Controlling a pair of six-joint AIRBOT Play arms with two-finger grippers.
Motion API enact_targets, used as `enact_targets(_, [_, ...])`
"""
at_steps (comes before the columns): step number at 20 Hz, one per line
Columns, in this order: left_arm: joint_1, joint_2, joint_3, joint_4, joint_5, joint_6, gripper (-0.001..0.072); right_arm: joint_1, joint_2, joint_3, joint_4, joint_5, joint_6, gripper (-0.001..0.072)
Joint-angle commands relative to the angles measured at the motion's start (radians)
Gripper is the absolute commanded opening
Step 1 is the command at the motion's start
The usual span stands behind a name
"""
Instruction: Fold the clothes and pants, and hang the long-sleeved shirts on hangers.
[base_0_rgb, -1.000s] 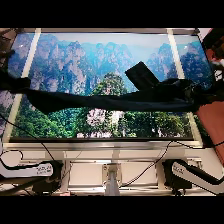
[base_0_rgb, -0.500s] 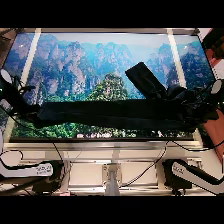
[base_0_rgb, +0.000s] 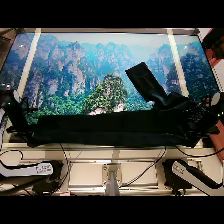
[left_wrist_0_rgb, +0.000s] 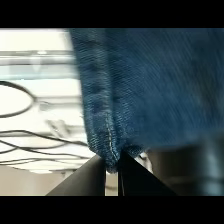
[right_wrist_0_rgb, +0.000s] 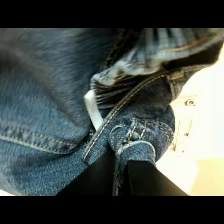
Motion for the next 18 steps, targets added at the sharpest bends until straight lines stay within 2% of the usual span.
enact_targets(1, [0.063,0.0,-0.015,0.05,0.151,-0.084,0.0029,-0.064,0.06,-0.049,0.008,-0.128,0.037,0.0056])
enact_targets(7, [0.06,0.034,-0.011,0.04,0.373,-0.198,0.0029,-0.064,0.065,-0.056,0.002,-0.198,0.055,0.0055])
enact_targets(10, [0.06,0.084,-0.008,0.062,0.476,-0.228,0.0029,-0.064,0.065,-0.057,-0.002,-0.202,0.069,0.0056])
enact_targets(13, [0.06,0.121,0.008,0.097,0.486,-0.222,0.0029,-0.064,0.065,-0.057,0.0,-0.196,0.073,0.0055])
enact_targets(16, [0.06,0.144,0.014,0.115,0.487,-0.092,0.0029,-0.064,0.065,-0.057,0.0,-0.19,0.073,0.0056])
enact_targets(18, [0.059,0.183,0.015,0.114,0.566,-0.106,0.0029,-0.064,0.065,-0.056,0.003,-0.19,0.073,0.0055])
